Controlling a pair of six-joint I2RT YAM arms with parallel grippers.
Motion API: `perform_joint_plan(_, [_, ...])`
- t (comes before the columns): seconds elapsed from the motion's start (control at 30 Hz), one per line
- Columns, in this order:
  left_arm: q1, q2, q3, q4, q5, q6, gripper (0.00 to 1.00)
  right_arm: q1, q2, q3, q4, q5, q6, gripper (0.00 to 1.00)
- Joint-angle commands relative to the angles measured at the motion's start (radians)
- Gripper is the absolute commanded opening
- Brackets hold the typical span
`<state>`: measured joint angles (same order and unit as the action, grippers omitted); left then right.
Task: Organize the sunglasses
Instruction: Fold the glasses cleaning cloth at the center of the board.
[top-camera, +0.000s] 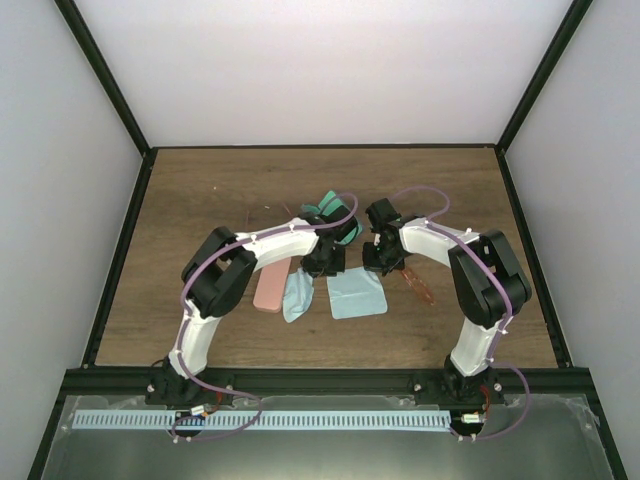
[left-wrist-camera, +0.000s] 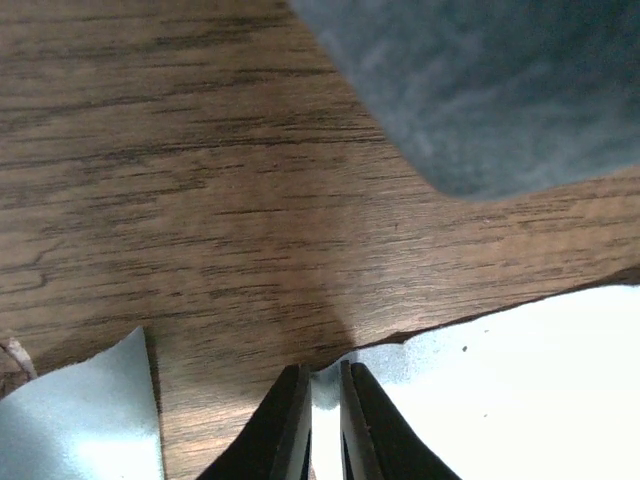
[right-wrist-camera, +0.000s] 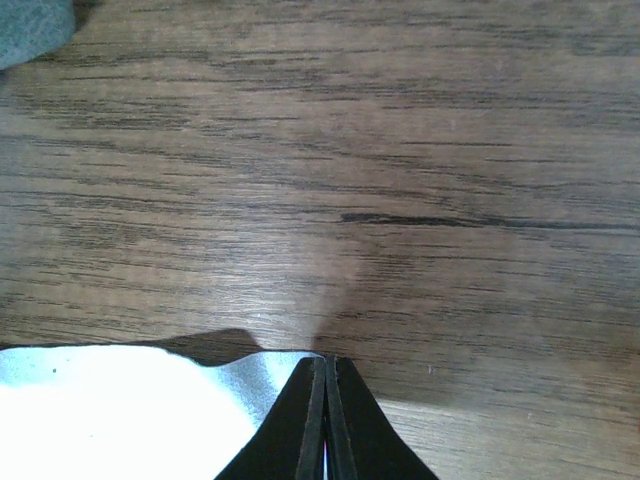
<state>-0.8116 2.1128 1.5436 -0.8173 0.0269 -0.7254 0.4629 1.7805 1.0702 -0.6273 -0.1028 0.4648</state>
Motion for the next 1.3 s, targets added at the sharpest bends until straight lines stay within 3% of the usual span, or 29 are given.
perform_joint_plan(0.0, [-0.001, 0.029, 0.015, -0.008, -0.005, 0.012, 0.08, 0.014, 0.005, 0.000, -0.019, -0.002, 0.007, 0.01])
perform_joint_plan(0.1, [-0.001, 0.026, 0.015, -0.008, -0.007, 0.018, 0.04, 0.015, 0.006, 0.000, -0.017, -0.004, 0.008, 0.01])
perform_joint_plan(1.27, [-0.012, -0.090, 0.024, 0.006, -0.027, 0.015, 0.04, 0.014, -0.140, -0.036, -0.032, -0.003, 0.020, 0.01])
